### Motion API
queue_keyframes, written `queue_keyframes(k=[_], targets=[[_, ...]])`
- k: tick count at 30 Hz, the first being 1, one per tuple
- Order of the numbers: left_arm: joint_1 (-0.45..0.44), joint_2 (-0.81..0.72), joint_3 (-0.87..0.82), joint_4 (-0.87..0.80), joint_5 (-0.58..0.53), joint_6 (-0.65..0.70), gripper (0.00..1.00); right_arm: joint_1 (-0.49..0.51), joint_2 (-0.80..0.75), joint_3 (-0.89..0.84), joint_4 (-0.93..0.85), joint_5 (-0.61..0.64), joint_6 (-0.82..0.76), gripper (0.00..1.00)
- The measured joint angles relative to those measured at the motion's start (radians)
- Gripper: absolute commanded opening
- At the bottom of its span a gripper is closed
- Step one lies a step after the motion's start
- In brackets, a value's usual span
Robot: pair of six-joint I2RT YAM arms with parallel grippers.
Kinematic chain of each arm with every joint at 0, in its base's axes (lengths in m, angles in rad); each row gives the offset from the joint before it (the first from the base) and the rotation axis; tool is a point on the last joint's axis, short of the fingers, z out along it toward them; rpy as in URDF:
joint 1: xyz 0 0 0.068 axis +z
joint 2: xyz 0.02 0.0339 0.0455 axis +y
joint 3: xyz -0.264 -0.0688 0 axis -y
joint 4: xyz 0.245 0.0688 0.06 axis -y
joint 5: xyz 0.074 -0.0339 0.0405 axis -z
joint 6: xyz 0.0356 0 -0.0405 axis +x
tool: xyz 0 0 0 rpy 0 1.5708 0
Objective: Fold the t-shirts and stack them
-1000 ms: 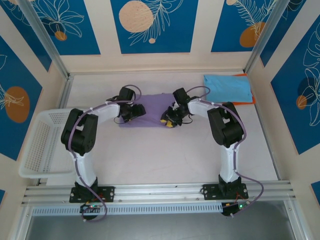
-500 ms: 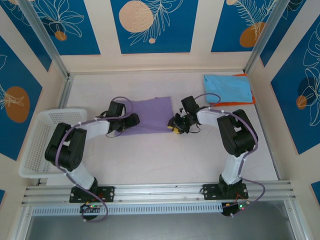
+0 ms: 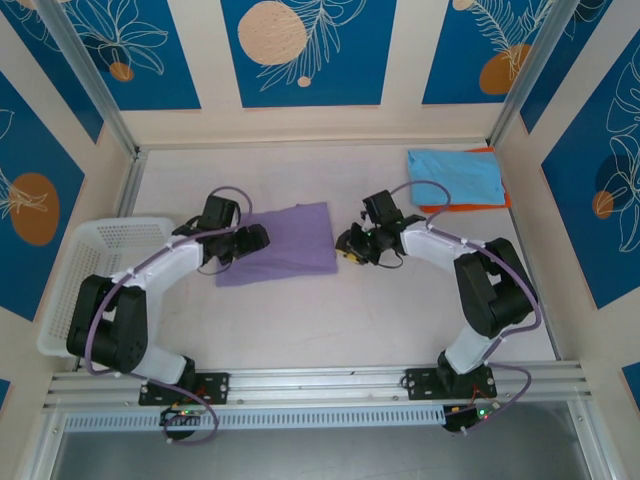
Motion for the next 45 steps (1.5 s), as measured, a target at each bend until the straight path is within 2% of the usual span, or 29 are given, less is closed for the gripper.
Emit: queue_keyframes(k=[1, 4, 11, 17, 20, 24, 29, 32, 35, 37, 40, 45], targets=[[0.001, 0.006, 0.029, -0.003, -0.003, 0.006, 0.48, 0.01, 0.016, 0.047, -0.006, 0.005, 0.0, 0.16], [0.004, 0.06, 0.106, 0.0, -0.007, 0.015, 0.33, 0.029, 0.111, 0.207, -0.006, 0.014, -0.011, 0.1], [0.033, 0.286, 0.254, 0.0, -0.028, 0.039, 0.27, 0.035, 0.427, 0.544, -0.013, -0.006, -0.045, 0.05], [0.127, 0.453, 0.314, 0.011, -0.047, 0.059, 0.28, 0.02, 0.647, 0.769, -0.083, -0.016, -0.061, 0.05], [0.182, 0.481, 0.321, 0.054, 0.0, 0.057, 0.31, -0.006, 0.706, 0.815, -0.103, -0.035, -0.059, 0.05], [0.235, 0.495, 0.307, 0.143, 0.07, 0.045, 0.41, -0.042, 0.71, 0.812, -0.092, -0.078, -0.037, 0.05], [0.245, 0.494, 0.302, 0.197, 0.132, 0.029, 0.68, -0.076, 0.71, 0.801, -0.084, -0.112, -0.023, 0.08], [0.245, 0.48, 0.302, 0.204, 0.142, 0.026, 0.86, -0.079, 0.705, 0.799, -0.085, -0.111, -0.023, 0.17], [0.247, 0.446, 0.294, 0.188, 0.134, 0.018, 0.99, -0.079, 0.659, 0.764, -0.093, -0.105, -0.031, 0.35], [0.247, 0.406, 0.278, 0.167, 0.123, 0.01, 1.0, -0.078, 0.596, 0.72, -0.098, -0.093, -0.042, 0.48], [0.235, 0.311, 0.255, 0.133, 0.095, 0.013, 1.0, -0.076, 0.453, 0.628, -0.081, -0.076, -0.064, 0.62], [0.17, 0.122, 0.241, 0.076, 0.0, 0.047, 1.0, -0.072, 0.146, 0.406, 0.004, -0.034, -0.089, 0.74]])
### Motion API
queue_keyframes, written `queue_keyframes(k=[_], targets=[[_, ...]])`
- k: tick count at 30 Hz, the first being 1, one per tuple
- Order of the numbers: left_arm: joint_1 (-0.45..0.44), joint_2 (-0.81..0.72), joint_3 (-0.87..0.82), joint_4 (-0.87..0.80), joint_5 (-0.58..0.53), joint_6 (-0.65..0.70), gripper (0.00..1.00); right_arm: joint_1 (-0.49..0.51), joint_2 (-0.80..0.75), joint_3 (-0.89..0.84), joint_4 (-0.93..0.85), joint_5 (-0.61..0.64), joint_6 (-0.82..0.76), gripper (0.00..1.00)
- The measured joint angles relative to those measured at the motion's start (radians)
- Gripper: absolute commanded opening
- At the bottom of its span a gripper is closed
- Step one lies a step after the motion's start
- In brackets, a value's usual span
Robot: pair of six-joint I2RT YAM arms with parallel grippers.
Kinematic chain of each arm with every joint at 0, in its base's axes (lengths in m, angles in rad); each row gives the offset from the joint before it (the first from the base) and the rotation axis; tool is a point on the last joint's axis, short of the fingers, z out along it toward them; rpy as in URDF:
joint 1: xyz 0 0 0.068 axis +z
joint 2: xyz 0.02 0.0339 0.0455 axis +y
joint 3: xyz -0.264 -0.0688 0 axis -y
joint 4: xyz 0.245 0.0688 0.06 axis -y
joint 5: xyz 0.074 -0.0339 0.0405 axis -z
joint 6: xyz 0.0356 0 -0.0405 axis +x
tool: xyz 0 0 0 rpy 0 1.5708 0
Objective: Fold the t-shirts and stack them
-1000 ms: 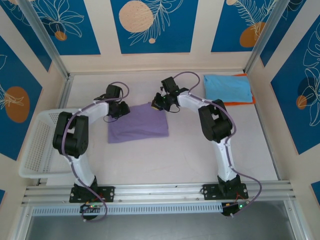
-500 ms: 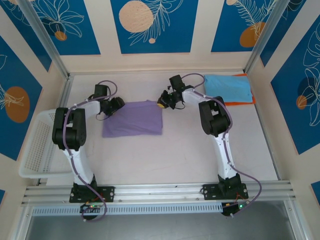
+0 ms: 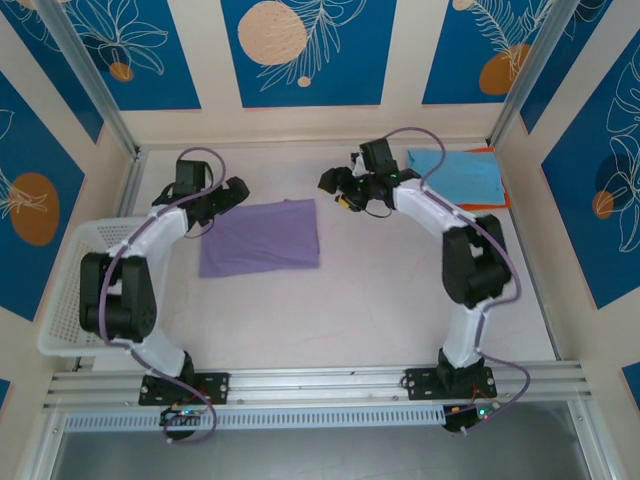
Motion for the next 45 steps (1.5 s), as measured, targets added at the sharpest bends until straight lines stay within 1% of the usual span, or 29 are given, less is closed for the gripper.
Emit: queue_keyframes(k=[4, 6, 9, 13, 16, 22, 26, 30, 36, 40, 45], targets=[[-0.114, -0.107, 0.0, -0.056, -0.082, 0.04, 1.0, 0.009, -0.189, -0.175, 0.065, 0.06, -0.032, 0.82], [-0.164, -0.139, -0.007, -0.083, -0.117, 0.054, 1.0, 0.016, -0.253, -0.257, 0.081, 0.089, -0.05, 0.85], [-0.227, -0.195, -0.046, -0.123, -0.155, 0.065, 1.0, 0.027, -0.301, -0.336, 0.078, 0.13, -0.073, 0.86], [-0.267, -0.271, -0.129, -0.166, -0.186, 0.07, 1.0, 0.055, -0.278, -0.338, 0.033, 0.175, -0.109, 0.86], [-0.282, -0.328, -0.216, -0.184, -0.2, 0.077, 1.0, 0.102, -0.196, -0.268, -0.033, 0.218, -0.143, 0.87], [-0.29, -0.451, -0.396, -0.2, -0.242, 0.084, 1.0, 0.188, 0.044, -0.061, -0.157, 0.296, -0.176, 0.88], [-0.296, -0.528, -0.488, -0.183, -0.269, 0.089, 1.0, 0.219, 0.203, 0.093, -0.242, 0.332, -0.176, 0.88], [-0.299, -0.562, -0.551, -0.135, -0.285, 0.09, 1.0, 0.23, 0.327, 0.229, -0.303, 0.365, -0.175, 0.86], [-0.299, -0.563, -0.584, -0.091, -0.286, 0.09, 1.0, 0.23, 0.447, 0.405, -0.384, 0.428, -0.164, 0.81], [-0.299, -0.56, -0.585, -0.067, -0.284, 0.089, 1.0, 0.225, 0.495, 0.475, -0.409, 0.441, -0.163, 0.77], [-0.299, -0.565, -0.587, -0.066, -0.282, 0.087, 1.0, 0.227, 0.574, 0.584, -0.444, 0.444, -0.166, 0.67]])
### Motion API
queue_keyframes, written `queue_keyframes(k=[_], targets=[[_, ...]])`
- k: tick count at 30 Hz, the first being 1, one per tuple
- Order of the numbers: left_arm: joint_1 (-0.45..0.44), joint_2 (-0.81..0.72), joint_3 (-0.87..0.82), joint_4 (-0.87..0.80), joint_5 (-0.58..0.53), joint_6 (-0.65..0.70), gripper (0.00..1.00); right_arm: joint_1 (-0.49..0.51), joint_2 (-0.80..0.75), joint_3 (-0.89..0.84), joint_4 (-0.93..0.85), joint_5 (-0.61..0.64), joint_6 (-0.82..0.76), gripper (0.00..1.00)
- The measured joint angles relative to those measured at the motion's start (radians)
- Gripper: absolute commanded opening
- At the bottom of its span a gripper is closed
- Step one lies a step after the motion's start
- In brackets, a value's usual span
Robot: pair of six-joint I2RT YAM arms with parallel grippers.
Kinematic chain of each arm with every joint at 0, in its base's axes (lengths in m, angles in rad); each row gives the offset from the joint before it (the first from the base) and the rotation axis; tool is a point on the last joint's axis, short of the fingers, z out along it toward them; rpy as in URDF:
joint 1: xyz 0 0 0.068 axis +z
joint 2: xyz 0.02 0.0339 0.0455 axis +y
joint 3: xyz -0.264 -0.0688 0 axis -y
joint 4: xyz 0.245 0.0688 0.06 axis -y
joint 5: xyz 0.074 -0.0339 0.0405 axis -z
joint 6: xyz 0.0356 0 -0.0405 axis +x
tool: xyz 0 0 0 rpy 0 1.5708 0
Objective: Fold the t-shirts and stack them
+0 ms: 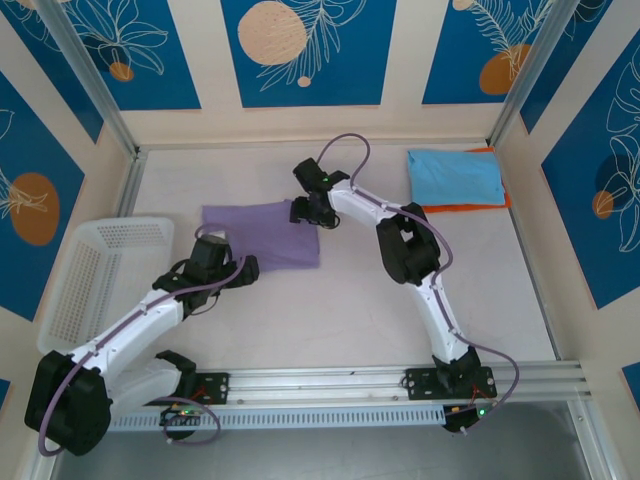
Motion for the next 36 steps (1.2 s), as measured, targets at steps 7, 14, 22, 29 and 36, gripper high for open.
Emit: queue_keyframes(k=[7, 14, 22, 29, 36], targets=[[0.0, -0.055, -0.012, -0.001, 0.0, -0.004, 1.0, 0.011, 0.028, 0.038, 0.002, -0.026, -0.014, 0.46], [0.0, -0.072, -0.021, -0.001, 0.0, -0.008, 1.0, 0.021, 0.077, 0.105, 0.01, -0.061, -0.045, 0.06], [0.0, -0.101, -0.027, -0.002, -0.001, -0.016, 1.0, -0.003, 0.068, 0.11, -0.004, -0.015, -0.126, 0.0], [0.0, -0.121, -0.034, -0.001, -0.001, -0.029, 1.0, -0.127, -0.065, 0.024, -0.027, 0.1, -0.267, 0.0], [0.0, -0.13, -0.038, -0.002, -0.001, -0.04, 1.0, -0.246, -0.248, -0.025, -0.047, 0.214, -0.418, 0.0]])
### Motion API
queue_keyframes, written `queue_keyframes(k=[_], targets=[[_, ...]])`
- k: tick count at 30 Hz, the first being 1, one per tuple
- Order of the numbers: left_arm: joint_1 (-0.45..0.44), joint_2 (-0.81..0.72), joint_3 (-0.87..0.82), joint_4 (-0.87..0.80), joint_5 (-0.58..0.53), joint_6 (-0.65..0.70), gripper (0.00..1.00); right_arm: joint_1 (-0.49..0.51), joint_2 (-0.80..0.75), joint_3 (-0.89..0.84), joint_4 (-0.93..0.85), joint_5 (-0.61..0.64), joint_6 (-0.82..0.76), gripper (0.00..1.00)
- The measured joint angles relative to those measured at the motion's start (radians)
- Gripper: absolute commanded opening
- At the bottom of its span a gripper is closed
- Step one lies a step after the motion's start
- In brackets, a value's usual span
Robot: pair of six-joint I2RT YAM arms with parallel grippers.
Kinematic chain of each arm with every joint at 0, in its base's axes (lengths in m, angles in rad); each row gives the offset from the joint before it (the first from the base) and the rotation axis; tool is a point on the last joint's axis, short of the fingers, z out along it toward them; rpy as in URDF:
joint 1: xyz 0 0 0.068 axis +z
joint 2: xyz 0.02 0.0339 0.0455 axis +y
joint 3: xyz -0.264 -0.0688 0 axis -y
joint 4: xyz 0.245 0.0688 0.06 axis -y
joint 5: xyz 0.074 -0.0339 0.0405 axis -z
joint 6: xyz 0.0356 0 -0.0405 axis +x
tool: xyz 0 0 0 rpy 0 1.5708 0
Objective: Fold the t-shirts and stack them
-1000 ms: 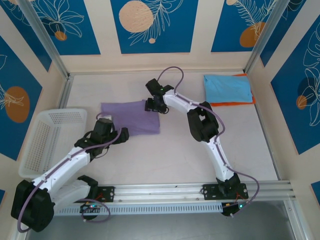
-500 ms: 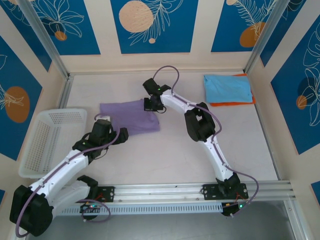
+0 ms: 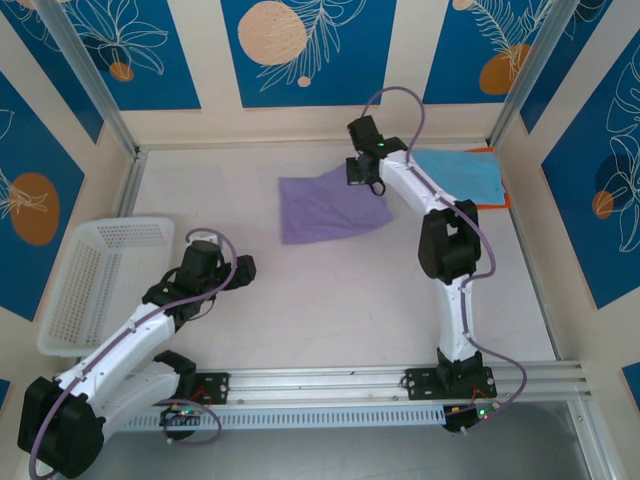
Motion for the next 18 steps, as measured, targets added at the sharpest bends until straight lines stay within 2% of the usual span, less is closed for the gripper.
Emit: queue_keyframes(k=[8, 18], targets=[[0.0, -0.015, -0.002, 0.0, 0.0, -0.014, 1.0, -0.056, -0.121, -0.003, -0.053, 0.075, -0.14, 0.0], [0.0, -0.02, -0.012, 0.0, 0.0, -0.022, 1.0, -0.139, -0.135, 0.058, -0.114, 0.116, -0.253, 0.0]])
